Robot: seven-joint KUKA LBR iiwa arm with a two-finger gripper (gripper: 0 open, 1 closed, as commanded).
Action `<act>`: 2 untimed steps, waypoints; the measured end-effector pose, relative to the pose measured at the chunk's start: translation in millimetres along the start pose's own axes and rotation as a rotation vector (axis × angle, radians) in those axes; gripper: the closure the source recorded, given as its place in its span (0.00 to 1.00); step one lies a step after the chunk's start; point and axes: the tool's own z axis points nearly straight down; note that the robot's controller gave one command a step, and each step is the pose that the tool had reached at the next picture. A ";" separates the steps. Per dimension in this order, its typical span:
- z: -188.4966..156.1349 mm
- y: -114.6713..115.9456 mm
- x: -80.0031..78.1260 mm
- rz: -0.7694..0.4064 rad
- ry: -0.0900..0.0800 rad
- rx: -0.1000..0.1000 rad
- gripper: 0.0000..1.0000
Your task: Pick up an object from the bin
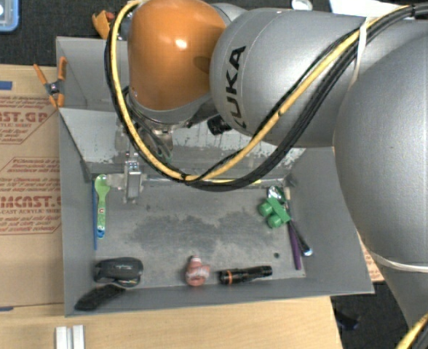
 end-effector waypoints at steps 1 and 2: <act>81.9 0.7 47.6 -0.191 0.000 0.001 0.00; 89.3 -27.4 78.6 -0.653 -0.009 0.000 0.00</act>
Offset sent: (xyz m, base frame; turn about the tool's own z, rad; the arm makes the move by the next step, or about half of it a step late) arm -0.0824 -0.0321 -0.0888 -0.6583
